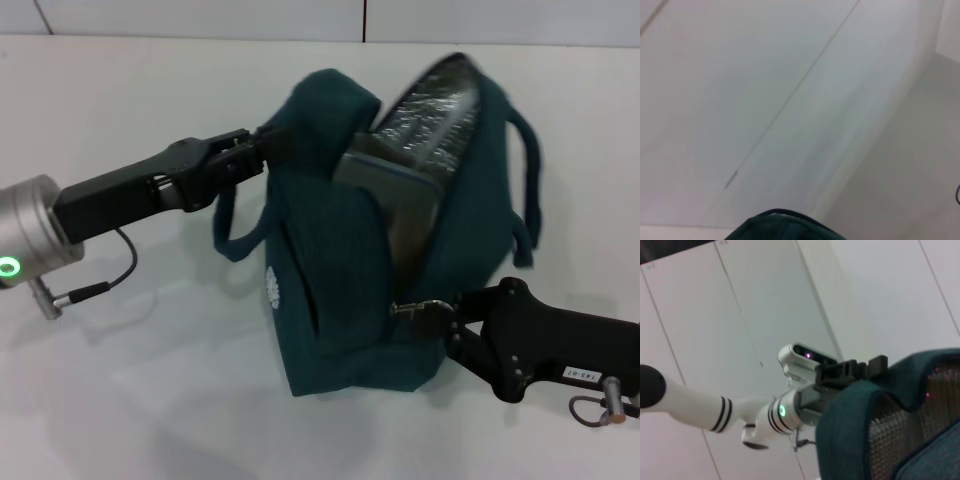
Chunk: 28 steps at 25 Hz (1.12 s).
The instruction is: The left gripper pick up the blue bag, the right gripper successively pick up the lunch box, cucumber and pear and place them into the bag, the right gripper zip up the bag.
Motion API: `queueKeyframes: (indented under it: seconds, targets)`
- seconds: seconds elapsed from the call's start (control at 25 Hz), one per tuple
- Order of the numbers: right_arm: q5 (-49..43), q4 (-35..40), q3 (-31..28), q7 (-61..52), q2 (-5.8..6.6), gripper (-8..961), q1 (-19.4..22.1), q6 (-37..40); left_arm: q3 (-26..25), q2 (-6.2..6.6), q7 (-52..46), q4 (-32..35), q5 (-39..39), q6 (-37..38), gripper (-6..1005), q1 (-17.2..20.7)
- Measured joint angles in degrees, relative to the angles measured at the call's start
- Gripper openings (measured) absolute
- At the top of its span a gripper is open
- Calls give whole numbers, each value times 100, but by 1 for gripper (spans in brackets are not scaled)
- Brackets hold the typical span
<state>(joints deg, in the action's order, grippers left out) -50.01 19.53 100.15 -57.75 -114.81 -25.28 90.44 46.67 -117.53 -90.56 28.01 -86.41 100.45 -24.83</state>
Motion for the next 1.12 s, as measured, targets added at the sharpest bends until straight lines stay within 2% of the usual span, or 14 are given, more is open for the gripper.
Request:
queueKeyframes:
  seconds: [0.04,0.24,0.44,0.68,0.88,1.12]
  targets:
    - [0,9,0,16,2,7,-5,46,0,0,92,-30,56,2,131,45]
    - [0,10,9,27,2,7,-98,195,0,2,549,-126,185,-1,274,195]
    - [-14,4,33,23,-7,7,-154,196,10,4,780,-238,112,-24,506,215]
    - [-166,-107,48,-51,-41,7,-287,49,7,35,856,-244,35,-9,707,266]
    - [-183,-105,48,-54,-50,7,-327,29,4,46,953,-244,74,76,829,304]
    - [-281,-43,18,-34,-61,7,-381,116,-6,56,1224,-244,297,81,829,451]
